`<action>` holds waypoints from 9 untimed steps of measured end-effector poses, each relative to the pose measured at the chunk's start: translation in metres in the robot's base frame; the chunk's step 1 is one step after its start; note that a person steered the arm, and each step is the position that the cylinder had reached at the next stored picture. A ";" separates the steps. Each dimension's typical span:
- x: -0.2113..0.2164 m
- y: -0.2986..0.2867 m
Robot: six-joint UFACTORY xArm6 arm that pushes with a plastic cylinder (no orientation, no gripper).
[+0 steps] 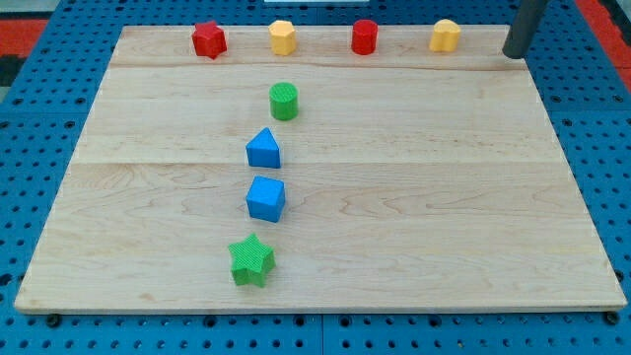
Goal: Place yellow heart below the red circle
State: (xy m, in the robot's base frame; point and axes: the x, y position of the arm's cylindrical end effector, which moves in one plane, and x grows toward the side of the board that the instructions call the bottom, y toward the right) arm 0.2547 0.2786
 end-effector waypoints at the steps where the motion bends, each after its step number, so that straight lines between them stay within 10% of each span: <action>1: -0.005 0.005; 5: -0.055 -0.071; 7: -0.009 -0.182; 9: -0.002 -0.157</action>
State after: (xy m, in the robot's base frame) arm 0.2526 0.1220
